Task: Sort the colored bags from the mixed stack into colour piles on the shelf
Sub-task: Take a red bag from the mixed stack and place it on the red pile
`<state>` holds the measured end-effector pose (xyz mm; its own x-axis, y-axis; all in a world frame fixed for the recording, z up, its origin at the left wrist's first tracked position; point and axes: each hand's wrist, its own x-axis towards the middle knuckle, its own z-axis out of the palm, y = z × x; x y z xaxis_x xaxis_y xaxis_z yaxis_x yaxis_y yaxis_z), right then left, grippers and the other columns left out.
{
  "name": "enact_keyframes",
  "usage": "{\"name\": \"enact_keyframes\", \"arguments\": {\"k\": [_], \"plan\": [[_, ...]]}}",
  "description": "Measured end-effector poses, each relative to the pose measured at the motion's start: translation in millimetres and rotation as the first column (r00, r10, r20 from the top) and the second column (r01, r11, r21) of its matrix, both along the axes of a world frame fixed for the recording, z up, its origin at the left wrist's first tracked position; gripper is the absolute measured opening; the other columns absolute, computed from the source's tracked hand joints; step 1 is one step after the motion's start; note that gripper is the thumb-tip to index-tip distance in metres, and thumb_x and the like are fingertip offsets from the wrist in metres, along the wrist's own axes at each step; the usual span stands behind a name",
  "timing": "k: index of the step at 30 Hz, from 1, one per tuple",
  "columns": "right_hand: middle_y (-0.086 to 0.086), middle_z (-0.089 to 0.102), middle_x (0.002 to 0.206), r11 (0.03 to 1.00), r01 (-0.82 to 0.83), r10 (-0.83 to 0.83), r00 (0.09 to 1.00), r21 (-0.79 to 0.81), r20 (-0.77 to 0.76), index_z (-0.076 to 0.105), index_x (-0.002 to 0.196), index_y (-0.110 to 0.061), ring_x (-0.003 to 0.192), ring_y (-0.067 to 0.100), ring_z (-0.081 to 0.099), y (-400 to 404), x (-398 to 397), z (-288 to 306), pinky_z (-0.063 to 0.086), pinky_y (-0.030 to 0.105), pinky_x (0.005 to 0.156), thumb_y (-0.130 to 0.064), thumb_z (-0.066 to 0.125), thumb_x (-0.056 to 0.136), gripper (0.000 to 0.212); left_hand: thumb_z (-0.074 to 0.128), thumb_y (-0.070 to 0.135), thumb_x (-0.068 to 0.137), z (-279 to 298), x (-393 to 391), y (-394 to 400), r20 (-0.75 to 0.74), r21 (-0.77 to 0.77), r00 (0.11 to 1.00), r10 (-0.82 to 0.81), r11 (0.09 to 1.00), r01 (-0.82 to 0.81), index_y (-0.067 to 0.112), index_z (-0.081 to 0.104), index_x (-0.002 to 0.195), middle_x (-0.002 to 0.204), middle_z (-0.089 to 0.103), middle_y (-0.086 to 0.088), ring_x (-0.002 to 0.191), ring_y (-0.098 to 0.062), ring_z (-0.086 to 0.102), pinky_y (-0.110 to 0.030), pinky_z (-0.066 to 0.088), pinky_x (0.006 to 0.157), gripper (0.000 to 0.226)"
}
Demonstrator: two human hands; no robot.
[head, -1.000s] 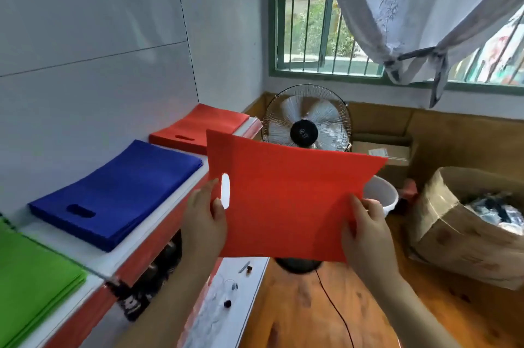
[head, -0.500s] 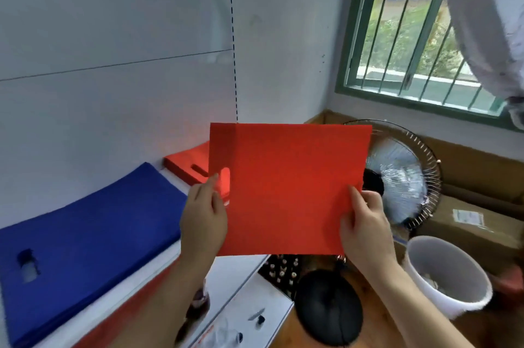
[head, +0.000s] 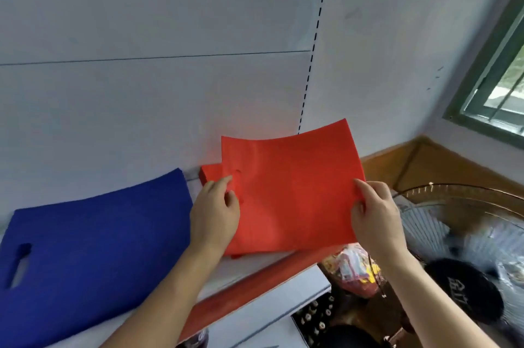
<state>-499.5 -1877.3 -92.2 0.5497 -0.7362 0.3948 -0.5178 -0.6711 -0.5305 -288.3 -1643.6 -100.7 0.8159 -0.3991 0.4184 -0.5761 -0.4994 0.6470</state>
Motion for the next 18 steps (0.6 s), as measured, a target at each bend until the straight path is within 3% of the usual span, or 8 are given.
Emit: {"name": "enact_keyframes", "arguments": {"k": [6,12,18], "plan": [[0.005,0.056,0.134,0.977,-0.211,0.209,0.973,-0.011,-0.099,0.059,0.147,-0.012,0.109,0.03,0.064,-60,62,-15,0.057,0.045,0.093,-0.004,0.057,0.094,0.053,0.056,0.019,0.104,-9,12,-15,0.009,0.202,0.971,0.241,0.95,-0.238,0.017,0.07,0.131,0.119,0.068,-0.004,0.103,-0.023,0.065,-0.034,0.049,0.077,0.031],[0.015,0.064,0.129,0.941,-0.337,0.327,0.923,-0.016,-0.204,0.066,0.136,-0.006,0.115,0.042,0.057,-91,93,-42,0.051,0.051,0.101,-0.007,0.063,0.09,0.047,0.054,0.023,0.102,-15,-1,-23,0.039,0.374,0.919,0.391,0.847,-0.377,0.019,0.071,0.122,0.113,0.065,-0.001,0.095,-0.021,0.053,-0.032,0.044,0.071,0.027],[0.012,0.058,0.14,0.928,-0.374,0.361,0.891,0.007,-0.276,0.063,0.134,-0.009,0.124,0.041,0.052,-93,94,-44,0.05,0.05,0.103,-0.035,0.063,0.097,0.045,0.051,0.035,0.104,-16,-17,-28,0.082,0.479,0.895,0.438,0.771,-0.421,0.018,0.065,0.128,0.121,0.06,0.0,0.099,-0.019,0.052,-0.029,0.038,0.07,0.033]]}}
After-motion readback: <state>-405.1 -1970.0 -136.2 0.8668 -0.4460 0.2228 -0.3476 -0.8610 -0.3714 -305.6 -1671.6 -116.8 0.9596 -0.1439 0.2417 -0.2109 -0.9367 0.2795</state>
